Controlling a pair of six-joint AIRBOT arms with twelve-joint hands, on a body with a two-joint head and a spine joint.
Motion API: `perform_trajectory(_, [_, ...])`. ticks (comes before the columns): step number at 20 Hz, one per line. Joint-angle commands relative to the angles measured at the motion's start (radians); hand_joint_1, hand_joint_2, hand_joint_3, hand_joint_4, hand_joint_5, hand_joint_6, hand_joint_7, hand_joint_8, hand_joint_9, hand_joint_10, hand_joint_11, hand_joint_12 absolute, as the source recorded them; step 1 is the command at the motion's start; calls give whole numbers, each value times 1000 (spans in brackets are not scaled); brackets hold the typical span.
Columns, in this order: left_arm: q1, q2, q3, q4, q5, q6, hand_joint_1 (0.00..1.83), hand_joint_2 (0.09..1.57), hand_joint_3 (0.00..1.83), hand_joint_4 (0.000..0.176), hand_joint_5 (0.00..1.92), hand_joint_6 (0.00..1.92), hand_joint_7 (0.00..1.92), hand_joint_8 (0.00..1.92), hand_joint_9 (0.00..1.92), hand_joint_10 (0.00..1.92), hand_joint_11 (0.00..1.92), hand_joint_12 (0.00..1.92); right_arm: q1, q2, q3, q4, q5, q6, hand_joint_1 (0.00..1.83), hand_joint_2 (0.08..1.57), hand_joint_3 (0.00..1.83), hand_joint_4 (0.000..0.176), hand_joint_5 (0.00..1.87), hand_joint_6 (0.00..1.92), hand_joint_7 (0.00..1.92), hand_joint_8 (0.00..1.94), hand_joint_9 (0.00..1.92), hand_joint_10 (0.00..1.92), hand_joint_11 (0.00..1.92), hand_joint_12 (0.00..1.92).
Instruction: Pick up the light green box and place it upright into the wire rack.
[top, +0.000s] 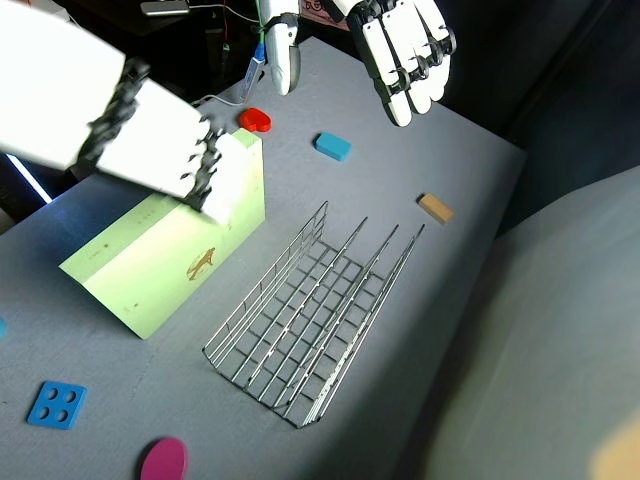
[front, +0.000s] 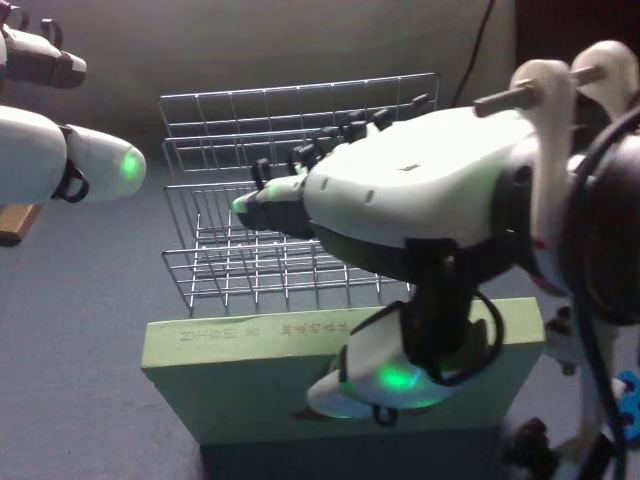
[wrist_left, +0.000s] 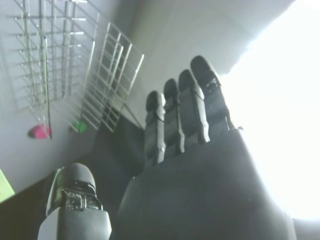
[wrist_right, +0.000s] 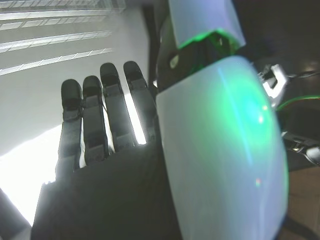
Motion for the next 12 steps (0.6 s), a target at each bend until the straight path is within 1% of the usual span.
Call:
perform_trajectory(1, [-9, 4, 1, 65, -58, 1, 0, 1135, 0, 0, 220, 0, 174, 1, 129, 2, 0, 573, 10, -1, 10, -71, 34, 12, 889, 975, 4, 0, 163, 5, 196, 4, 109, 3, 0, 457])
perform_trajectory(3, [-11, 11, -1, 65, -58, 0, 0, 1135, 0, 0, 223, 2, 179, 4, 144, 7, 0, 606, 14, -33, 38, -64, 29, 13, 891, 978, 5, 0, 164, 5, 198, 4, 110, 3, 0, 458])
perform_trajectory(5, [-16, 26, 2, 65, -59, 2, 0, 1137, 1, 0, 228, 2, 189, 4, 164, 11, 0, 626, 16, -70, 69, -25, 9, -12, 897, 982, 6, 0, 173, 8, 202, 5, 111, 3, 0, 461])
perform_trajectory(8, [-23, 46, 8, 65, -62, 28, 0, 1137, 1, 0, 228, 2, 197, 6, 166, 11, 0, 627, -6, -114, 113, 26, -2, -58, 893, 981, 3, 0, 184, 7, 207, 4, 114, 3, 0, 479])
perform_trajectory(9, [-28, 55, 8, 65, -62, 32, 0, 1134, 0, 0, 228, 1, 216, 6, 175, 8, 0, 689, -14, -123, 121, 28, -11, -69, 888, 979, 2, 0, 187, 7, 212, 5, 115, 3, 0, 481])
perform_trajectory(12, [-41, 81, 3, 65, -61, 47, 0, 1134, 0, 0, 230, 1, 224, 5, 173, 4, 0, 667, -50, -148, 151, 30, -22, -97, 891, 980, 2, 0, 187, 7, 213, 4, 121, 5, 0, 483])
